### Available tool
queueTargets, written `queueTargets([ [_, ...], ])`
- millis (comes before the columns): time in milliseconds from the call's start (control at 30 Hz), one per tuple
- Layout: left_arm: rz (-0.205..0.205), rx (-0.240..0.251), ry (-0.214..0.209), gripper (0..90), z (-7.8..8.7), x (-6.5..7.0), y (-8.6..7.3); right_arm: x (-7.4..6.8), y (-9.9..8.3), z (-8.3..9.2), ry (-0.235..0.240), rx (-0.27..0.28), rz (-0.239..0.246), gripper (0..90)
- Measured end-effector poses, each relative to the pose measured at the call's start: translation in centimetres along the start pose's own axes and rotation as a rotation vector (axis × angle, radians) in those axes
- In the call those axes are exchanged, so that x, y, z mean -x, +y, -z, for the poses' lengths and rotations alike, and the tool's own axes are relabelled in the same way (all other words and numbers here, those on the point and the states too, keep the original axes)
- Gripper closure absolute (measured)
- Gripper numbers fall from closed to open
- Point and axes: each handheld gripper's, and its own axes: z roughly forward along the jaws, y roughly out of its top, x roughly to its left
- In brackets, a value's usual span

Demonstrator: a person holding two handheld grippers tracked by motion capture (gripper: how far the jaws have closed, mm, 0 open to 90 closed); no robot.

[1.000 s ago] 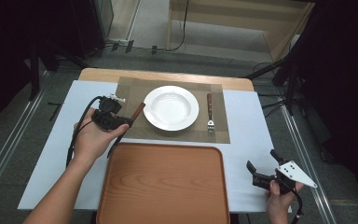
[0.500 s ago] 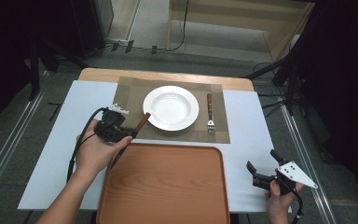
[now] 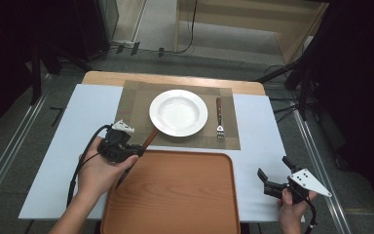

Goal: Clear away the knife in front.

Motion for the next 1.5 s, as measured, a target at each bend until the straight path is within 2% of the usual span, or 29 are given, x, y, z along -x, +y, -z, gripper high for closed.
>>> queueTargets([
  [200, -0.012, -0.017, 0.005, 76.1, -0.6, 0.9, -1.0, 0.0, 0.0, 0.0, -0.001, -0.003, 0.001, 0.0],
  [367, -0.014, -0.023, -0.010, 76.2, -0.9, 1.6, -2.0, 0.0, 0.0, 0.0, -0.002, -0.003, -0.002, 0.0],
  [567, 0.008, -0.023, -0.041, 76.1, -1.6, 2.1, -3.7, 0.0, 0.0, 0.0, -0.004, -0.004, 0.000, 0.0],
  [600, 0.013, -0.031, -0.054, 76.0, -1.8, 2.2, -4.1, 0.0, 0.0, 0.0, -0.003, -0.004, 0.000, 0.0],
  [700, 0.026, -0.045, -0.058, 76.0, -2.3, 2.2, -4.9, 0.0, 0.0, 0.0, -0.002, -0.003, -0.002, 0.0],
  [767, 0.052, -0.040, -0.074, 76.0, -2.7, 2.0, -5.5, 0.0, 0.0, 0.0, -0.001, -0.003, -0.003, 0.0],
  [933, 0.071, -0.067, -0.056, 76.0, -3.6, 1.9, -6.7, 0.0, 0.0, -0.1, -0.001, -0.005, 0.000, 0.0],
  [1033, 0.090, -0.046, -0.054, 76.0, -3.6, 2.0, -7.3, 0.0, 0.0, -0.1, -0.002, -0.006, 0.001, 0.0],
  [1133, 0.083, -0.030, -0.038, 75.9, -3.5, 2.3, -7.7, 0.0, 0.0, -0.1, 0.000, -0.005, 0.003, 0.0],
  [1200, 0.081, -0.015, -0.043, 75.3, -3.6, 2.2, -7.8, 0.0, 0.0, -0.1, 0.000, -0.005, 0.003, 0.0],
  [1233, 0.078, -0.002, -0.038, 71.7, -3.5, 2.1, -7.8, 0.0, 0.0, -0.1, 0.001, -0.004, 0.002, 0.0],
  [1267, 0.059, 0.021, -0.010, 61.7, -3.5, 2.1, -7.7, 0.0, 0.0, -0.1, 0.001, -0.003, 0.000, 0.0],
  [1300, 0.032, 0.052, 0.009, 61.7, -3.3, 2.1, -7.7, 0.0, 0.0, -0.1, 0.001, -0.003, 0.000, 0.0],
  [1333, 0.019, 0.103, 0.002, 65.9, -2.9, 2.1, -7.6, 0.0, 0.0, 0.0, 0.002, -0.003, 0.001, 0.0],
  [1367, -0.006, 0.142, -0.021, 74.7, -2.6, 2.0, -7.5, 0.0, 0.0, 0.0, 0.003, -0.003, 0.001, 0.0],
  [1400, -0.054, 0.201, -0.072, 84.2, -2.4, 2.1, -7.3, 0.0, 0.0, -0.1, 0.002, -0.003, 0.002, 0.0],
  [1433, -0.072, 0.203, -0.099, 88.1, -2.3, 2.2, -7.1, 0.0, 0.0, -0.1, 0.002, -0.004, 0.001, 0.0],
  [1467, -0.092, 0.190, -0.130, 88.1, -2.4, 2.5, -6.8, 0.0, 0.0, -0.1, 0.002, -0.004, 0.001, 0.0],
  [1500, -0.116, 0.171, -0.141, 88.4, -2.7, 3.0, -6.6, 0.0, 0.0, -0.1, 0.003, -0.006, 0.004, 0.0],
])
